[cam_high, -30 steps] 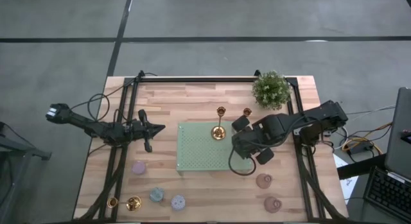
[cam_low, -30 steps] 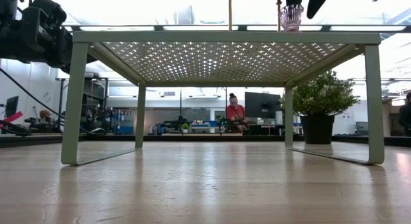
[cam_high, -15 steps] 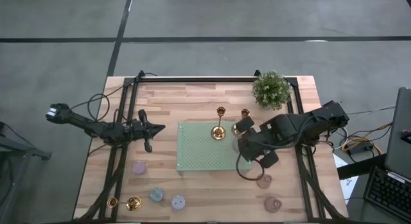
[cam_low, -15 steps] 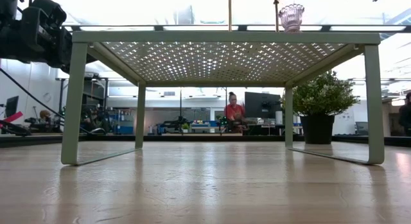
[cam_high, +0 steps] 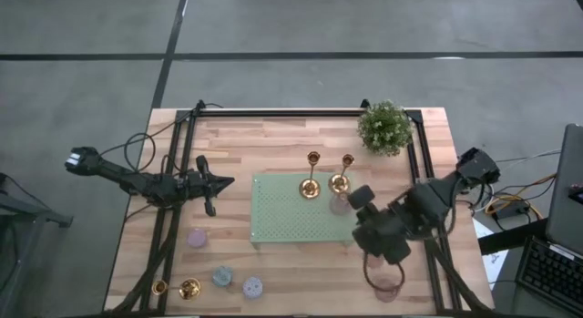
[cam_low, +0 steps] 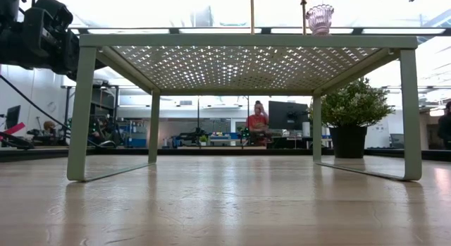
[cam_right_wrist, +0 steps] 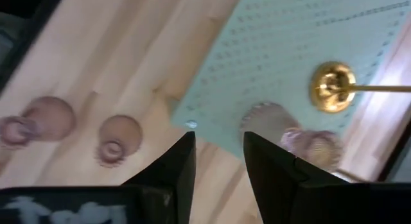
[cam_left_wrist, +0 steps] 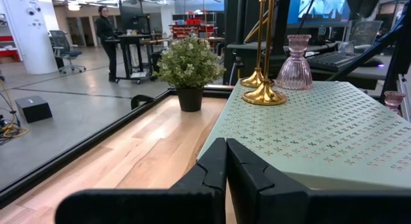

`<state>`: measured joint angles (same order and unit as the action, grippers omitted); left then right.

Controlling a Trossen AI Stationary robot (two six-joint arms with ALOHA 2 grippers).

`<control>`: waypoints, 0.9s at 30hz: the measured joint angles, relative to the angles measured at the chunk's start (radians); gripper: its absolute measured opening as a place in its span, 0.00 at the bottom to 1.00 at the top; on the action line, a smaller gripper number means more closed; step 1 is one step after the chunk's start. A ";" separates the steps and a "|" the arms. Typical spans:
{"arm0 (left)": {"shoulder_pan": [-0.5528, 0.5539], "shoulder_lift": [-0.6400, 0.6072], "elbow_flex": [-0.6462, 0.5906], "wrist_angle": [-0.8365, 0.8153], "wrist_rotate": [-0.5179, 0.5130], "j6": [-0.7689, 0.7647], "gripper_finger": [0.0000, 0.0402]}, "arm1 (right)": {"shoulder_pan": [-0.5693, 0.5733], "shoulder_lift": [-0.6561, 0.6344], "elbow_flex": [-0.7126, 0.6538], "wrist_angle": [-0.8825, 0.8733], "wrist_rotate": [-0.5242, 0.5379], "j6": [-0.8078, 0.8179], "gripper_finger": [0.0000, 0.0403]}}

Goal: Pick & Place candle stick holders
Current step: Put the bottom pink glass candle holder on the shelf

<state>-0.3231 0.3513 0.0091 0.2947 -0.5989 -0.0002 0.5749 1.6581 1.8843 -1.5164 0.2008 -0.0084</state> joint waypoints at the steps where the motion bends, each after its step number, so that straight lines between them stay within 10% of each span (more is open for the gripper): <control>1: 0.000 0.000 0.000 0.000 0.000 0.000 0.03 | 0.015 0.000 -0.006 -0.001 0.000 0.029 0.30; 27: 0.000 0.000 0.000 0.000 0.000 0.000 0.03 | 0.426 0.005 -0.341 0.315 -0.053 0.666 0.32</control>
<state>-0.3232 0.3514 0.0091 0.2946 -0.5987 -0.0002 1.0006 1.6627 1.5428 -1.2009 0.1483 0.6579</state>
